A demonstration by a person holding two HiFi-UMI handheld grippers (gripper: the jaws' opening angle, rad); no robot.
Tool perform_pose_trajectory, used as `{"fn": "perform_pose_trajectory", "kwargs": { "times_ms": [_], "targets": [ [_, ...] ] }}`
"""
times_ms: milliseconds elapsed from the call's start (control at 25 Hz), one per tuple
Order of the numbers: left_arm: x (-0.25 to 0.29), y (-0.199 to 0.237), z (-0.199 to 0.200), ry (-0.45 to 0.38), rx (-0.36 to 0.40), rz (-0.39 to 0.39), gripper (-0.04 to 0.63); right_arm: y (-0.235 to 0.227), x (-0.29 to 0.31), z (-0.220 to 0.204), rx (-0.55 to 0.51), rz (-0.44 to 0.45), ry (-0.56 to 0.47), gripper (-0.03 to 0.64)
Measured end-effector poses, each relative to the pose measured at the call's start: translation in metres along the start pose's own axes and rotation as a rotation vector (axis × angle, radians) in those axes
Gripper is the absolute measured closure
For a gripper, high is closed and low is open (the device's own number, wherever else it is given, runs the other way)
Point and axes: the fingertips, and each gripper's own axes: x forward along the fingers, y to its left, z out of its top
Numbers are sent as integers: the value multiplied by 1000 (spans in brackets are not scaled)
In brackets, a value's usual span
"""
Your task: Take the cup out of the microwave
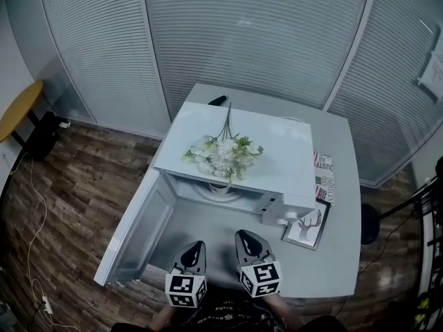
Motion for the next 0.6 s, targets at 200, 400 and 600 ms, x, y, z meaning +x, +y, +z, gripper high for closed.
{"fn": "perform_pose_trajectory", "kwargs": {
  "times_ms": [200,400,600],
  "targets": [
    [3,8,7,4,9,-18,590,-1,7,5,-5,-7,13,534],
    [3,14,9,7,17,-36,591,-2,16,13,15,-22,-6,460],
    [1,21,11,3,14,-39,591,-3,34,26,8,-31,-23,359]
  ]
}}
